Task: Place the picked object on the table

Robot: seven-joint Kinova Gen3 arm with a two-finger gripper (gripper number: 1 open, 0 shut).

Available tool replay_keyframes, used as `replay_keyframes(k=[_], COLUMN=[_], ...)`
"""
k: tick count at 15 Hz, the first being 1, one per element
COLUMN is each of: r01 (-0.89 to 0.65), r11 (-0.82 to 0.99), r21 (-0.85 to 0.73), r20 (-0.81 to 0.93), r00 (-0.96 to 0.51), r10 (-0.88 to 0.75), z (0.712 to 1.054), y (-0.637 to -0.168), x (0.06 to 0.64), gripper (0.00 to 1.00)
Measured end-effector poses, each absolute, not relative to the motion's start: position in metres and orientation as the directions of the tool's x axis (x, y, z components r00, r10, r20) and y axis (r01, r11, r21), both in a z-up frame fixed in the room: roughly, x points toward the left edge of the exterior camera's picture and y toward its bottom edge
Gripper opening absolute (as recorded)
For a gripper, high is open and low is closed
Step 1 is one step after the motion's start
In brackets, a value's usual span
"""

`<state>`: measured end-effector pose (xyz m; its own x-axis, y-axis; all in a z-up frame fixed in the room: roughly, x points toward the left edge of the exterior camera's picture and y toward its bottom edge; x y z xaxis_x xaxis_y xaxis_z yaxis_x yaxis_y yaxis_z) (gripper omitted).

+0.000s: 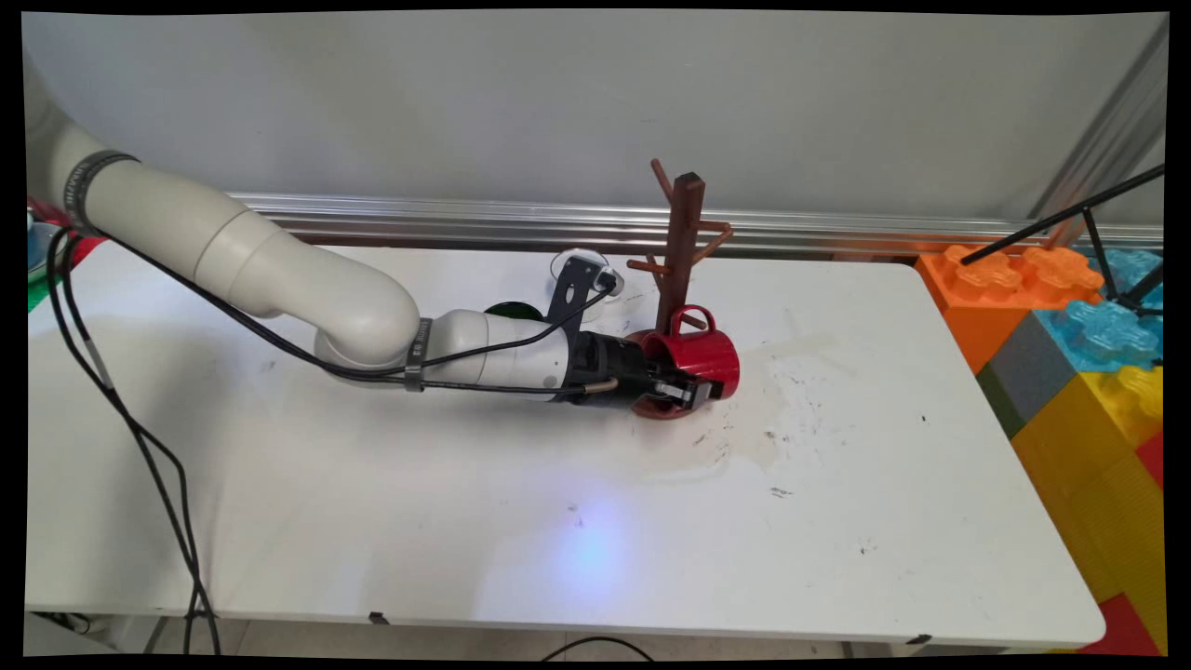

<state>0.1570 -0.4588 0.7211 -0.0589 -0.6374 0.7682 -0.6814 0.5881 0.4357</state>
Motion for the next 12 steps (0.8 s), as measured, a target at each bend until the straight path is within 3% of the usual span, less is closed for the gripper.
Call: replay_keyframes(k=[12], r01=[-0.623], r11=[0.626], r21=[0.469], r20=[0.780], r00=[-0.039], r10=[-0.624], z=[0.745], y=[-0.441], x=[0.152], gripper=[0.00])
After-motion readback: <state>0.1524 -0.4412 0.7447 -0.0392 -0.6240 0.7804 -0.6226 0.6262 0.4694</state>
